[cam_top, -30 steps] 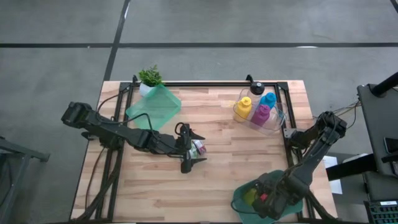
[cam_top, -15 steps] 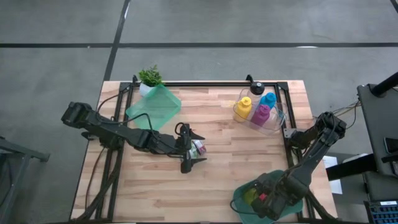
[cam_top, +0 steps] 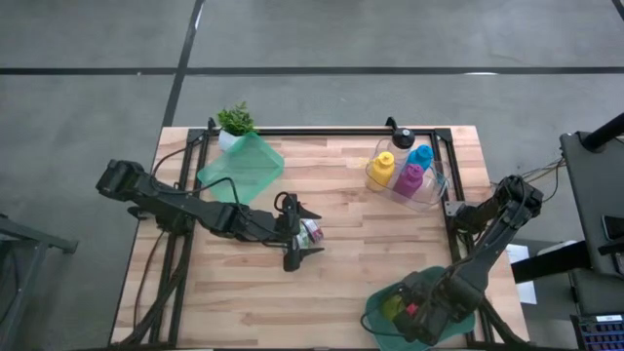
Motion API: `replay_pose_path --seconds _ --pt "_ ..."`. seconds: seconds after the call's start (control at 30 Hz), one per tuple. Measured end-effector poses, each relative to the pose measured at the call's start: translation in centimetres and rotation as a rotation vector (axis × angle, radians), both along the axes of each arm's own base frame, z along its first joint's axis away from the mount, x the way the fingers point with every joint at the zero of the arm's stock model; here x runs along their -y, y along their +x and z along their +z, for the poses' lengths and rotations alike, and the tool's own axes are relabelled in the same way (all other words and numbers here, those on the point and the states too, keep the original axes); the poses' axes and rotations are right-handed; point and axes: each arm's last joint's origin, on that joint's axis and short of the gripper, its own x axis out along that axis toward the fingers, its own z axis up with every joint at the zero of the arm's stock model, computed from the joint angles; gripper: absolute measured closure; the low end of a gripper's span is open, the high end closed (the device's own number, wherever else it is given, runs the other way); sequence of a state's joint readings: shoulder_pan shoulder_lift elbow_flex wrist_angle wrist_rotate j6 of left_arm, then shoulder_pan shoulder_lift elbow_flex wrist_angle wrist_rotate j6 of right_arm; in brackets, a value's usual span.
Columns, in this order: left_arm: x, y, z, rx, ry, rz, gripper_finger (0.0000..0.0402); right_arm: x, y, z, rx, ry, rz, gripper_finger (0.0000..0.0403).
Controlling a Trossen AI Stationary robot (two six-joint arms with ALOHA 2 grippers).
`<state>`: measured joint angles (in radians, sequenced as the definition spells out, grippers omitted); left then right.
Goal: Pick & Place Food Item
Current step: Put the bottom red apple into the dark green bin
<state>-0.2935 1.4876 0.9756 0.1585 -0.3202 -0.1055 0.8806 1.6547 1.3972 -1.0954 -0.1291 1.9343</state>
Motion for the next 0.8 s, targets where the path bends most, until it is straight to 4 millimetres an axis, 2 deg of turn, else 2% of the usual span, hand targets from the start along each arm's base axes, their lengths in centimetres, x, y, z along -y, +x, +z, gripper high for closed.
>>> replay_pose_path --seconds 0.37,0.53,0.8 --pt "0.0 0.0 0.0 0.0 0.0 0.0 0.0002 -0.6 0.6 0.2 0.11 0.017 -0.067 0.0035" --pt "0.0 0.0 0.0 0.0 0.0 0.0 0.0002 -1.1 0.2 0.1 0.149 0.002 -0.109 0.0035" --pt "0.0 0.0 0.0 0.0 0.0 0.0 0.0002 -1.8 -1.0 -0.5 0.117 0.003 -0.198 0.0035"
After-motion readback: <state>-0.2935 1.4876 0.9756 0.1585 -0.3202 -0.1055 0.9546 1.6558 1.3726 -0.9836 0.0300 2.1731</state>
